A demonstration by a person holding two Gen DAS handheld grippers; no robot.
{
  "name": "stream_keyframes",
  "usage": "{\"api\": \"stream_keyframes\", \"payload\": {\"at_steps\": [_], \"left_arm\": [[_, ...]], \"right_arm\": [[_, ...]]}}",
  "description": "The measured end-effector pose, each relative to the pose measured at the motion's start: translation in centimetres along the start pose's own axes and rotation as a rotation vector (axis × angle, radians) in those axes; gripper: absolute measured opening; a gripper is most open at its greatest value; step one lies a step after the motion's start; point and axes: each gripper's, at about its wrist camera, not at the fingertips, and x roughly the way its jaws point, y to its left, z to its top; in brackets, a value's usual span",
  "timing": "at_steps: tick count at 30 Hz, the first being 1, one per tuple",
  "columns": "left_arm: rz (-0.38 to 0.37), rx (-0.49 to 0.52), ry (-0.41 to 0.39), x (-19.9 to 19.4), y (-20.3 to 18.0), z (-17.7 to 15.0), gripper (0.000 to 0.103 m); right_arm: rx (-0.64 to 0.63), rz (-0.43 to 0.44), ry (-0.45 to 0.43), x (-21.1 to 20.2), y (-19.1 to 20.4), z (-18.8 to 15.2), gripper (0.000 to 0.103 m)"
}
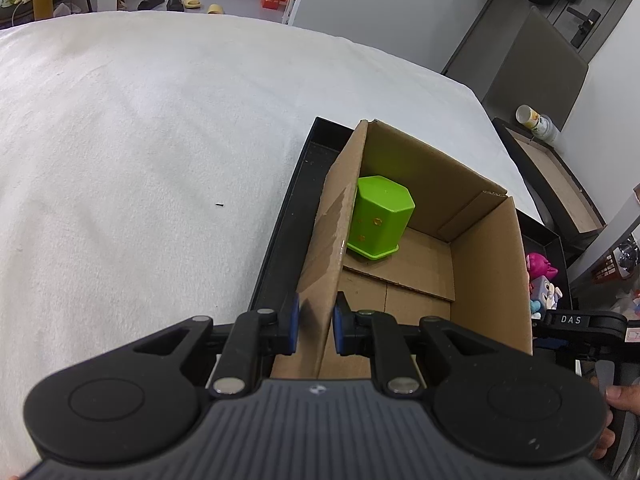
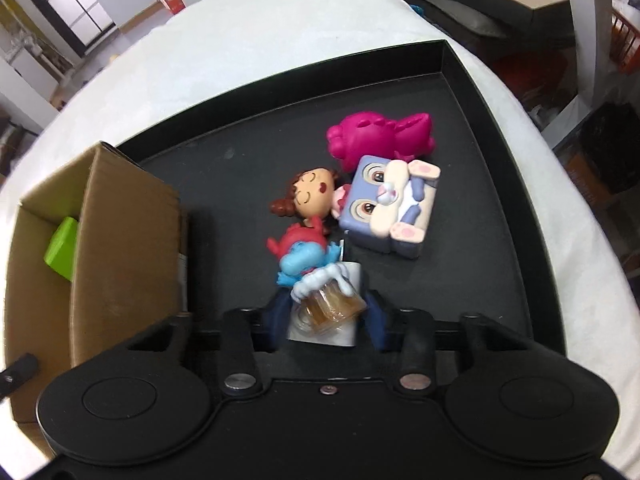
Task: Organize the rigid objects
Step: 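Move the right gripper to the amber cup and grasp it, then carry the amber cup into the box and release it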
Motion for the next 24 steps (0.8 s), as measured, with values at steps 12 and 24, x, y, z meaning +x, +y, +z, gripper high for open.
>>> {"api": "stream_keyframes", "payload": {"at_steps": [12,24], "left_arm": [[-0.005,-0.001,0.001,-0.1,0.1,0.0,0.016],[0.001,-0.014,0.008,0.0,0.0,0.1,0.016]], "right_arm": [[-0.048,-0.047,-0.044,-3.7,1.5,0.2,0.038],[-0.085,0.009,-0.075,-6.0,3.6,0.5,0.038]]}}
